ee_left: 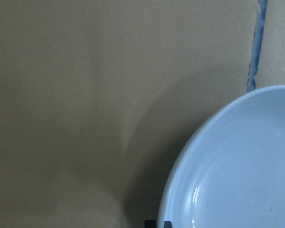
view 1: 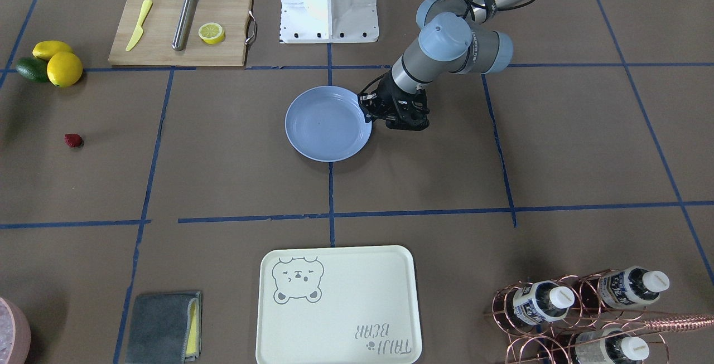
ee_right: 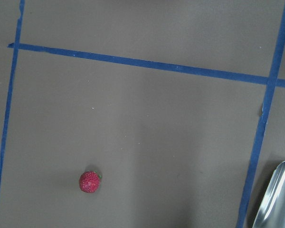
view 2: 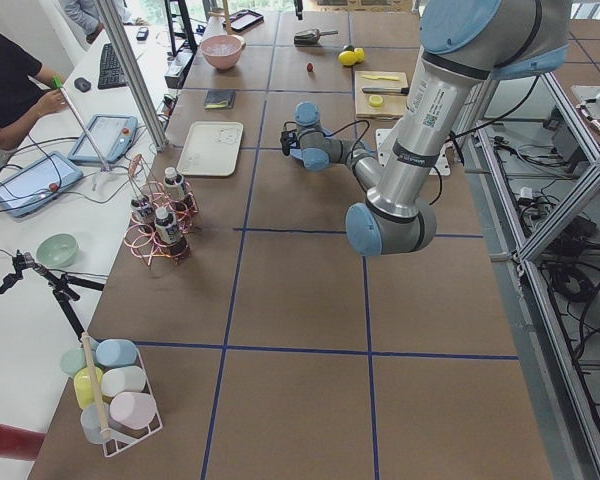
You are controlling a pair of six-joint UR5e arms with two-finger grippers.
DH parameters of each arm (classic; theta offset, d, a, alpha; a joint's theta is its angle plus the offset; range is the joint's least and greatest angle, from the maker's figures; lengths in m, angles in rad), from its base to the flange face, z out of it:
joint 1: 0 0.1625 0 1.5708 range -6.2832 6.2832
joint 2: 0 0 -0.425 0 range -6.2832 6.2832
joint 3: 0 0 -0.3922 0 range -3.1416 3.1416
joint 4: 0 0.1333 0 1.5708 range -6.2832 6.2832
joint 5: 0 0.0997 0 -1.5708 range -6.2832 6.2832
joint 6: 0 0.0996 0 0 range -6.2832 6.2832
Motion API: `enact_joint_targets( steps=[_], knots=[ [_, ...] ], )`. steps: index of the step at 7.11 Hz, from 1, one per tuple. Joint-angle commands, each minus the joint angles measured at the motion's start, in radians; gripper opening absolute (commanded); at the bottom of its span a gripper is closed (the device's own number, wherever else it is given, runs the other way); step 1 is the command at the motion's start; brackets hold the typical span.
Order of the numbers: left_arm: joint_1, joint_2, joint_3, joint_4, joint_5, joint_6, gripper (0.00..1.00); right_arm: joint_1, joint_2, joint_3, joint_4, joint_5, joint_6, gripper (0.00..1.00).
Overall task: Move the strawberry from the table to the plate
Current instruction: 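Grip the light blue plate rim with the left gripper, slide it to center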
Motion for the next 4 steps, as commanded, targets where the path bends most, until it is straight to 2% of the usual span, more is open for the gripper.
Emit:
enact_joint_targets(
  steps=[1,2,3,4],
  knots=[
    [-0.003,0.012,-0.013,0.000,0.018,0.000,0.65,-0.019,0.002,0.004,0.002,-0.007,0.000,1.00],
    [-0.008,0.013,-0.025,0.000,0.022,0.000,0.76,-0.049,0.008,0.006,0.002,-0.011,0.038,1.00],
    [-0.029,0.039,-0.070,0.000,0.022,0.004,0.76,-0.076,0.006,0.007,0.040,-0.020,0.116,1.00],
    [-0.043,0.093,-0.154,-0.002,0.021,0.014,0.76,-0.141,-0.003,0.006,0.183,-0.100,0.303,1.00]
  ],
)
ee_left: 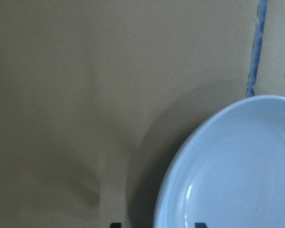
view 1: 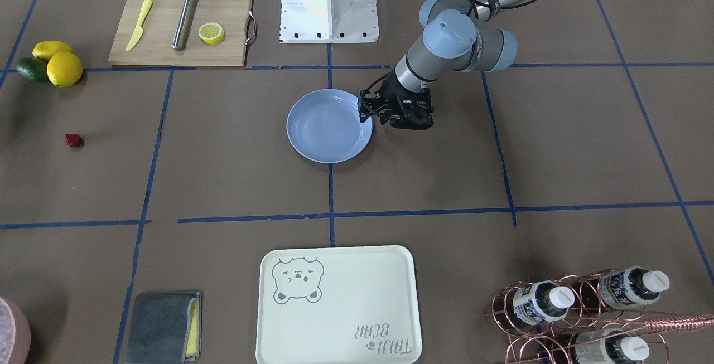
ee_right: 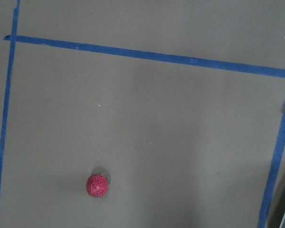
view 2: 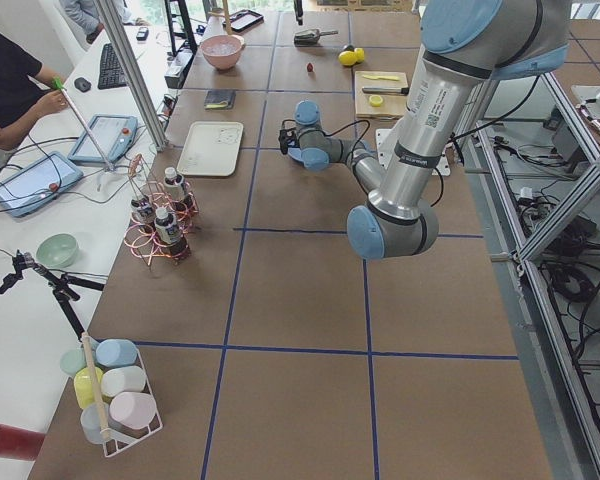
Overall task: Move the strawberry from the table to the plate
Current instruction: 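Release the plate with the left gripper while the right gripper descends onto the red strawberry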
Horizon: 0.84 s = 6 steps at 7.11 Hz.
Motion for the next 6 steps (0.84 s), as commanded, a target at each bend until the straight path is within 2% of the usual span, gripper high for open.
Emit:
enact_joint_targets(
  steps=[1,2,3,6],
  knots=[
    [-0.031,0.055,-0.112,-0.001,-0.001,0.008,0.76,-0.171,-0.011,-0.005,0.284,-0.164,0.402,1.00],
    [-0.033,0.055,-0.117,-0.001,-0.001,0.008,0.76,-0.295,-0.029,-0.006,0.448,-0.295,0.623,1.00],
    [-0.039,0.055,-0.117,0.000,0.000,0.008,0.76,-0.358,-0.064,-0.008,0.545,-0.338,0.709,1.00],
    [-0.039,0.055,-0.117,0.000,0.002,0.007,0.77,-0.419,-0.074,-0.011,0.565,-0.332,0.756,0.98]
  ],
)
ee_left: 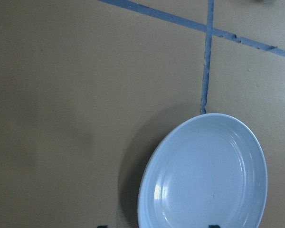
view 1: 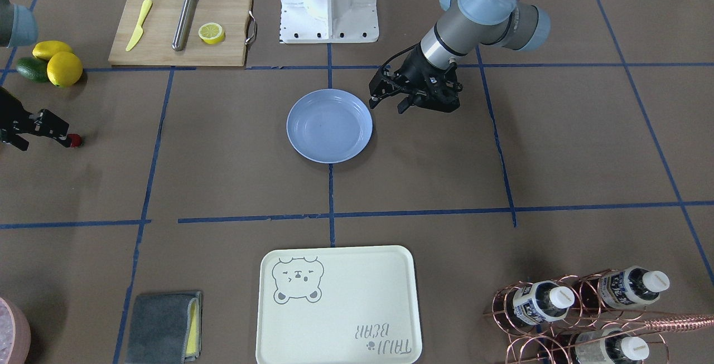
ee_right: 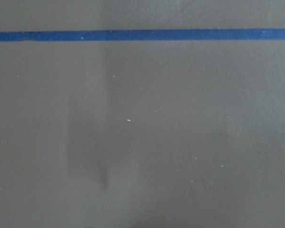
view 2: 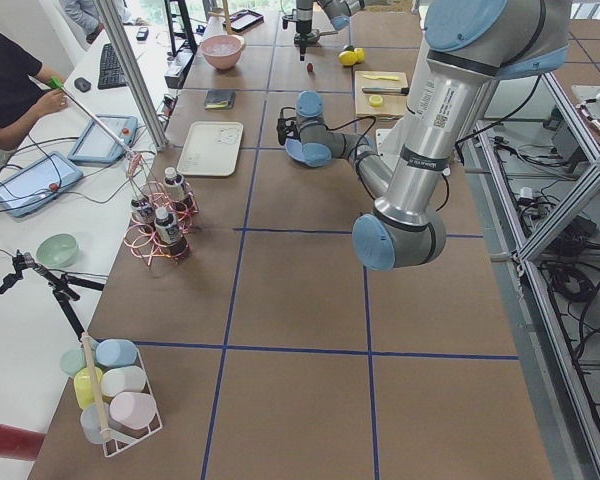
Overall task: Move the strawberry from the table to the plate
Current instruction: 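Release the plate with the left gripper while the right gripper descends onto the red strawberry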
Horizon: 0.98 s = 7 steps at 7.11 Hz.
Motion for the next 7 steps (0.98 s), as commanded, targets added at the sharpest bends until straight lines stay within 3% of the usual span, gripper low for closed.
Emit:
enact_joint_targets(
  steps=[1,4,5,6,7],
  knots=[
    [-0.001,0.000,-0.001,0.000,0.000,0.000,0.77,-0.041,-0.002,-0.003,0.009,-0.003,0.024,0.98],
    [-0.004,0.000,-0.001,0.000,0.000,0.000,0.77,-0.066,-0.002,-0.032,0.009,-0.008,0.023,0.93],
    [-0.005,0.000,-0.001,0.000,0.000,0.000,0.77,-0.069,-0.001,-0.041,0.009,-0.005,0.023,0.87],
    [-0.005,0.000,-0.001,0.000,0.000,0.000,0.77,-0.069,0.002,-0.043,0.009,-0.009,0.023,0.75],
    [-0.005,0.000,-0.001,0.000,0.002,-0.002,0.77,-0.069,0.005,-0.049,0.009,-0.009,0.023,0.50]
  ],
)
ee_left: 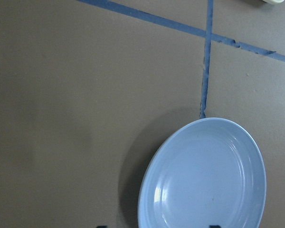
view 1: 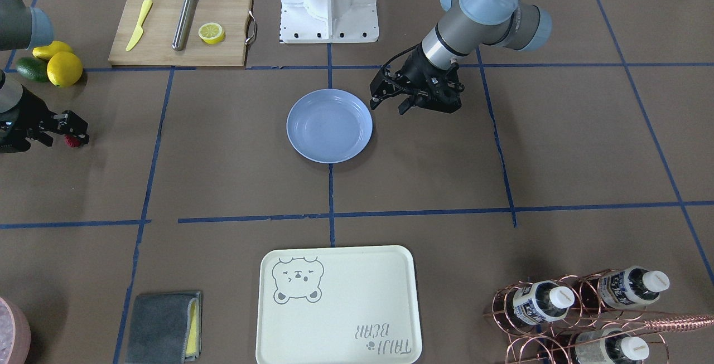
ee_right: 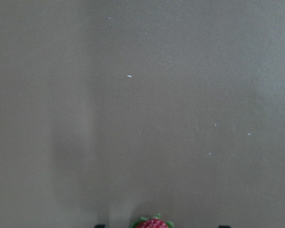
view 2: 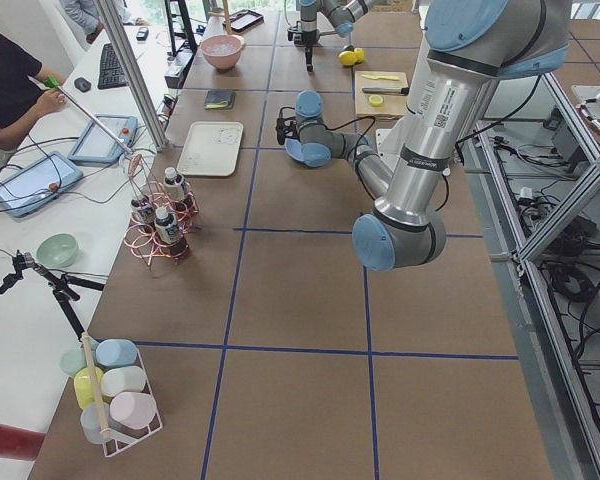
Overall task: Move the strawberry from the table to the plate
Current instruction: 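Release the plate with the left gripper while the right gripper descends onto the red strawberry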
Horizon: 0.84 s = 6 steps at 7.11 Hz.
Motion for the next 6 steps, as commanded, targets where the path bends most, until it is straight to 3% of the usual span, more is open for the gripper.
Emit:
enact_joint_targets(
  steps=[1,2,4,6],
  knots=[
    [0.000,0.000,0.000,0.002,0.000,-0.001,0.77,-0.001,0.008,-0.003,-0.001,-0.001,0.000,0.09],
    [-0.002,0.000,0.000,0.000,0.000,-0.001,0.77,0.001,0.011,0.000,-0.002,-0.001,0.000,0.00],
    [0.000,0.000,0.000,0.000,0.000,-0.001,0.79,0.001,0.011,0.018,0.000,0.002,0.008,0.00],
    [-0.003,0.000,-0.011,0.002,0.000,0.000,0.79,-0.071,0.063,0.162,-0.012,0.008,0.296,0.00]
  ],
)
